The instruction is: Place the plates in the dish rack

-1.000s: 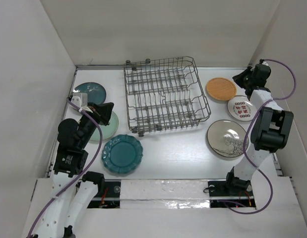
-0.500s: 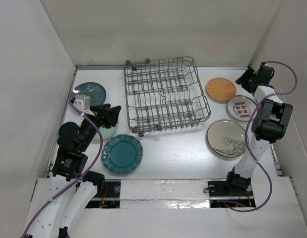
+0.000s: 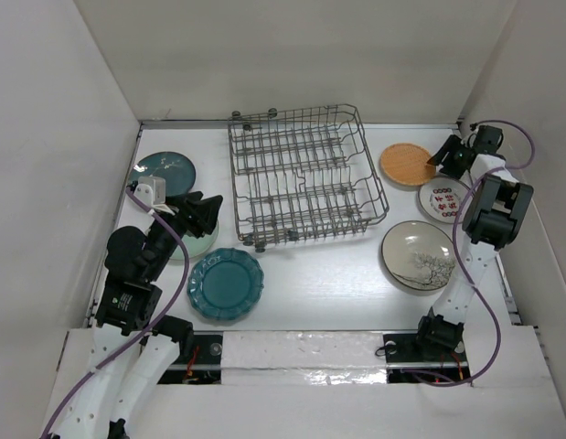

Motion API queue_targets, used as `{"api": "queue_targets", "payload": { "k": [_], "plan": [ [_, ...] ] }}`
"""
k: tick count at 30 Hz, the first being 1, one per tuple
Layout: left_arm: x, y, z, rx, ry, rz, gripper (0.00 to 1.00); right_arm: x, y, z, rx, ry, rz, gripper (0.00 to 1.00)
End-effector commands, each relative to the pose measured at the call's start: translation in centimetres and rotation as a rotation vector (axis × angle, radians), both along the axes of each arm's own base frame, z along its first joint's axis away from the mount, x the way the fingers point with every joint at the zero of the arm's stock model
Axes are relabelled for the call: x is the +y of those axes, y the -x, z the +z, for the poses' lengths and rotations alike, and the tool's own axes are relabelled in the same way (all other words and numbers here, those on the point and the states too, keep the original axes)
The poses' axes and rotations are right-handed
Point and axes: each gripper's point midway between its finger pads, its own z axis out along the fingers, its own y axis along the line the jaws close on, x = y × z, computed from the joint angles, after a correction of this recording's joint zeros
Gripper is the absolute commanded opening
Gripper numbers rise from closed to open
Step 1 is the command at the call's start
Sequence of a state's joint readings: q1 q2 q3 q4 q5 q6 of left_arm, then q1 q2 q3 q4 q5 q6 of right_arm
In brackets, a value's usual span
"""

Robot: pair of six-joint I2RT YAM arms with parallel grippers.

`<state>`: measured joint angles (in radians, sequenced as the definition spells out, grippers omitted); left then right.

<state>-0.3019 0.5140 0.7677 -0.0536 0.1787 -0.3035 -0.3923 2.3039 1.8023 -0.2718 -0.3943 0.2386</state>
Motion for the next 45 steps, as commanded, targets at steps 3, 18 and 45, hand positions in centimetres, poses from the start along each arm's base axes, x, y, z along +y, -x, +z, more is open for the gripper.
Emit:
{"api": "queue_targets", "payload": {
  "k": [3, 18, 45],
  "plan": [
    [-0.2, -0.2, 0.5, -0.026, -0.003, -0.008, 0.51, 1.7, -0.8, 0.7, -0.034, -0.073, 0.106, 0.61],
    [-0.1, -0.6, 0.2, -0.012, -0.003, 0.007, 0.51, 3.7, -0.9, -0.9, -0.065, -0.253, 0.134, 0.26],
    [0.2, -1.0, -0.4, 0.008, -0.003, 0.031, 0.52, 10.1, 2.5, 35.2, -0.782, 0.266, -0.098, 0.00]
  ]
}}
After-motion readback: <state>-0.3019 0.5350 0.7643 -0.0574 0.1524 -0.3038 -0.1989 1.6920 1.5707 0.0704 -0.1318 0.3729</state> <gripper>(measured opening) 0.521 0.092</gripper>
